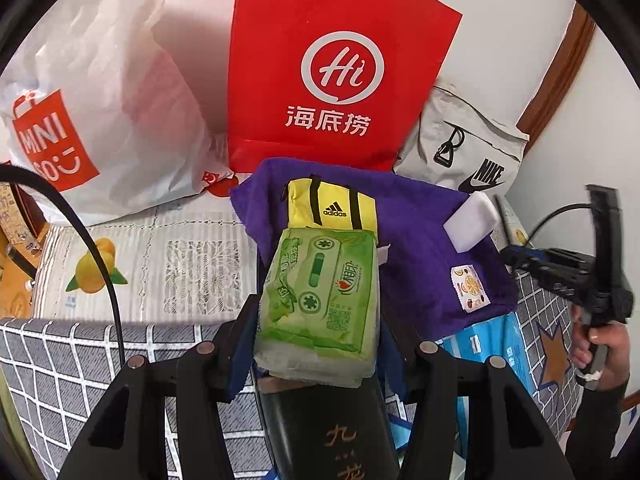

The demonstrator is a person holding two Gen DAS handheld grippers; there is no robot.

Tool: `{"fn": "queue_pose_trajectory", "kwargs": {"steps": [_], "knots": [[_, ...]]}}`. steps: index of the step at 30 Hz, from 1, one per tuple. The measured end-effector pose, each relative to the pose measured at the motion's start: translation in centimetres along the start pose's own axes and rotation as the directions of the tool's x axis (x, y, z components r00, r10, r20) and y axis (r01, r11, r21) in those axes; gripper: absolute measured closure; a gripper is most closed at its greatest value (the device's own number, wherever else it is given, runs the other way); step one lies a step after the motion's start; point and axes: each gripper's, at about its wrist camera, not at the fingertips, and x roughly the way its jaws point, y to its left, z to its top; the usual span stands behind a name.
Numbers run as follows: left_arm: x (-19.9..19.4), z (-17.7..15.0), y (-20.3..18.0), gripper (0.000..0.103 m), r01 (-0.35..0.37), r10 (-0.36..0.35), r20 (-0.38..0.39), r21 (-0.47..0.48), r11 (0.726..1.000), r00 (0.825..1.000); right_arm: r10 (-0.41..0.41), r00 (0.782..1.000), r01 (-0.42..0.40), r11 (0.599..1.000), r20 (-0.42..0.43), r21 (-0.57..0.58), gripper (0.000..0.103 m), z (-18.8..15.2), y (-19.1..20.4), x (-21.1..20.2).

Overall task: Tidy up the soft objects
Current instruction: 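Carry tissue pack and black strap with both grippers onto the purple towel and release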

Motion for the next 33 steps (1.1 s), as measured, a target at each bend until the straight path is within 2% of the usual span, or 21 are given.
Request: {"fn": "queue_pose_trajectory", "kwargs": {"steps": [5,9,18,19,21,23,33], "knots": [[0.9,0.6,-0.2,0.051,0.006,-0.006,-0.011,0.013,1.0,1.0,-0.015,0.997,0.01,0.998,-0.073,-0.059,0.082,0.3,0.6,3.8],[1.6,0.9,0.0,0.051,0.008,-0.007,-0.021,0.019,1.0,1.0,-0.02,0.994,0.014,0.998,-0.106,-0.063,0.082,0.2,0.1,5.0],[3.1,1.5,0.0,0.051,0.008,-0.007,-0.036,0.017,1.0,0.999,-0.038,0.99,0.03,0.997,-0.132,-0.067,0.081,0.2,-0.5,6.8],[3.2,1.5,0.1,0.051,0.008,-0.007,-0.038,0.016,1.0,0.999,-0.036,0.99,0.027,0.997,-0.133,-0.068,0.079,0.1,-0.6,6.8],[3.5,1.5,0.0,0.051,0.011,-0.01,-0.045,0.017,1.0,0.999,-0.019,0.991,0.012,0.999,-0.135,-0.052,0.061,0.2,-0.7,6.8],[3.8,1.5,-0.3,0.051,0.015,-0.014,-0.053,0.027,1.0,0.999,-0.007,0.993,0.003,0.999,-0.122,-0.036,0.055,0.0,-1.1,6.4],[6.2,3.1,-1.1,0.051,-0.006,0.011,-0.091,0.051,0.999,0.996,0.015,0.999,-0.016,1.0,-0.041,-0.017,0.054,-2.0,-0.6,1.3]]}}
